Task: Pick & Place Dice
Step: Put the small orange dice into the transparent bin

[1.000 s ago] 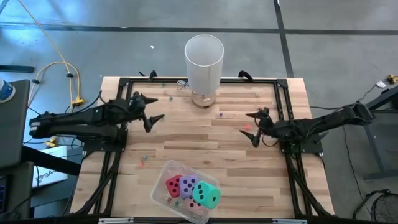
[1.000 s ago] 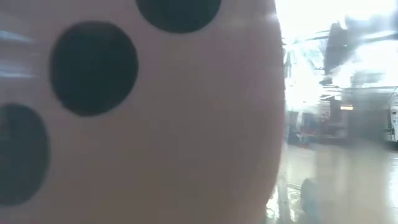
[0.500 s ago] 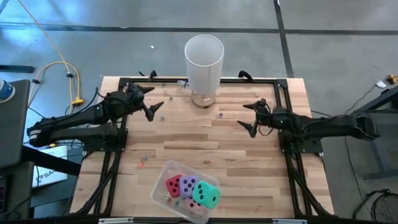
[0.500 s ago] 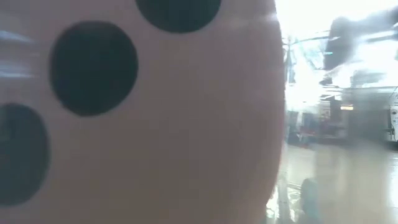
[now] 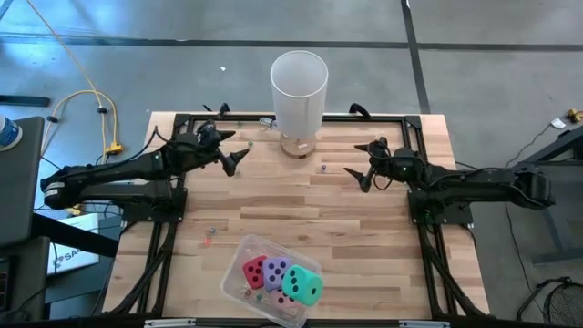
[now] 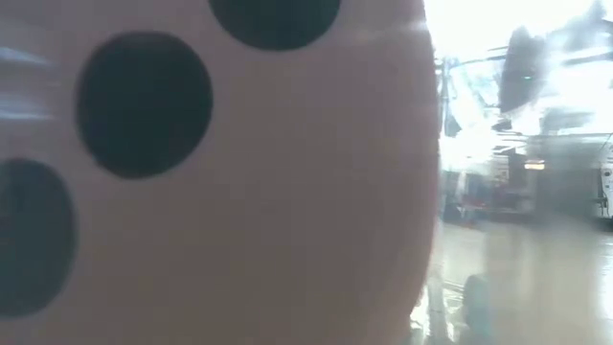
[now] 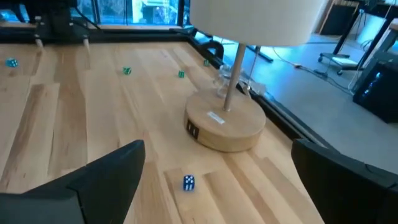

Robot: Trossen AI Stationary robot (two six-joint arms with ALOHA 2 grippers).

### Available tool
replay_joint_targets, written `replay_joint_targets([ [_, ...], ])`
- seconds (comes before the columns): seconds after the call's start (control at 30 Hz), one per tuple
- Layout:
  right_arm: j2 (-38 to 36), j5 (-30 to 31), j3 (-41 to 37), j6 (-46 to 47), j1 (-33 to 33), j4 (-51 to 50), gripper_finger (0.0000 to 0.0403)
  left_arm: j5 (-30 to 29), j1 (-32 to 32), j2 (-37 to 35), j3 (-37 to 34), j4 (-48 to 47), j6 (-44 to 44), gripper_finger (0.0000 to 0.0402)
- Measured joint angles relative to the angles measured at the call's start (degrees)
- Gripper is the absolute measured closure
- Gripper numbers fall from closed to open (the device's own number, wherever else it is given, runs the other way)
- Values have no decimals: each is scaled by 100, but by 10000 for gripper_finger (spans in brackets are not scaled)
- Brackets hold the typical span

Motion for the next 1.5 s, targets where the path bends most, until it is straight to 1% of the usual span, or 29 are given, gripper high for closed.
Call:
replay_joint_targets([
  [0.07,60,11,0,-9,3,146,7,-1,-5,81,1,64,161,2],
  [0.17,111,-86,0,130,1,310,7,-19,28,162,1,301,745,2],
  [0.23,126,-142,0,131,3,349,7,-31,105,243,63,656,793,2],
  [0.3,126,-106,0,153,1,395,7,-5,222,389,334,690,697,2],
  [0.37,126,-101,0,153,3,413,7,180,335,549,730,263,606,2],
  [0.47,124,-97,0,77,3,469,7,507,443,906,1382,-651,600,2],
  [0.57,126,22,0,-58,4,485,7,550,459,1198,1753,-1218,585,2],
  [0.7,124,247,0,-187,1,515,7,546,454,1346,1789,-1540,640,2],
  [0.8,124,417,0,-195,1,517,7,548,454,1362,1789,-1797,986,2],
  [0.87,124,546,0,-191,1,511,7,548,451,1362,1789,-1892,1068,2],
  [0.93,124,721,0,-148,1,431,7,547,451,1362,1789,-1919,1064,2],
  [1.0,124,925,0,58,1,346,7,549,451,1362,1789,-1919,941,2],
  [1.07,120,1004,0,299,1,302,7,549,451,1362,1789,-1917,765,2],
  [1.17,120,972,0,561,5,253,7,539,451,1370,1789,-1910,725,2],
  [1.27,120,744,2,882,3,109,10,525,451,1373,1785,-1889,559,2],
  [1.4,119,636,2,1068,3,-108,33,520,451,1373,1785,-1851,185,2],
  [1.5,120,618,2,1077,5,-294,53,519,451,1373,1785,-1851,116,2],
])
